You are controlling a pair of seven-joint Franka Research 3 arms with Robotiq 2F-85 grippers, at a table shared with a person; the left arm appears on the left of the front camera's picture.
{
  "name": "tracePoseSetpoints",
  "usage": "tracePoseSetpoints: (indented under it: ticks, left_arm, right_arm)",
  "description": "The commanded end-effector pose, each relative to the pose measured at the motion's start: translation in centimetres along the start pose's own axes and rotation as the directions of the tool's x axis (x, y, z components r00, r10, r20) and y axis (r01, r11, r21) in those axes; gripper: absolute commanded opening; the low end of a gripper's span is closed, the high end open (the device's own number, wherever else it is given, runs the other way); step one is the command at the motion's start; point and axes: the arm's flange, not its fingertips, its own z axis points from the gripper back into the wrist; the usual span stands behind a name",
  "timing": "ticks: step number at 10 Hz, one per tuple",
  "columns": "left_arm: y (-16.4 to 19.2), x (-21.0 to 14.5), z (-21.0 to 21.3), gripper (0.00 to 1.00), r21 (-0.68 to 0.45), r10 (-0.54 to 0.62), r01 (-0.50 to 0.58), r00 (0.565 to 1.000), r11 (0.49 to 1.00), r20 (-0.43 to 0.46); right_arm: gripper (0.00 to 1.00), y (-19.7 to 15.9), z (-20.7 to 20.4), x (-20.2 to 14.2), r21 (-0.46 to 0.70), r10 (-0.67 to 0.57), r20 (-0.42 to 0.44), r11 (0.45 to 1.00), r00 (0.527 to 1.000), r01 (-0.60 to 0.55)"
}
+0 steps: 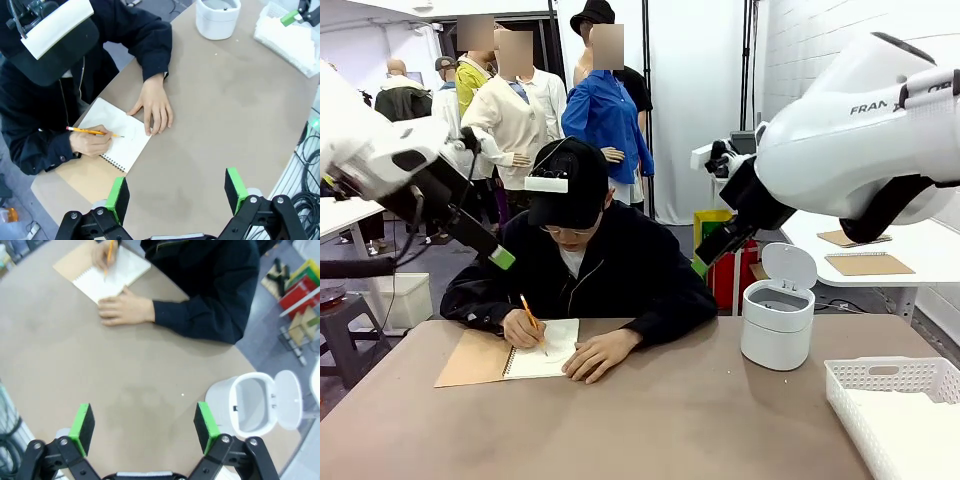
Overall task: Sort the paper based on its condition.
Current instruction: If a person hands you a paper, place it in the Organizing basket , and if it's crumpled, put it in the Trash can.
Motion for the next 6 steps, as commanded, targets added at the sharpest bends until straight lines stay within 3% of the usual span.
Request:
tracePoseSetpoints:
  ticks: [1, 6]
  left_arm:
    - [1.1, 0.2, 2.3, 1.0, -0.051, -0.054, 0.055, 0.998, 0.997, 0.02]
    - [2.2, 0.3, 6.9, 1.0, 0.061, -0.141, 0.139, 0.989, 0.988, 0.036]
  right_arm:
    - [1.0, 0.6, 1.6, 1.5, -0.004, -0.024, 0.042, 1.0, 0.999, 0.024]
    - [1.0, -1.1, 6.1, 5.3, 0.0, -0.031, 0.038, 1.0, 0.999, 0.031]
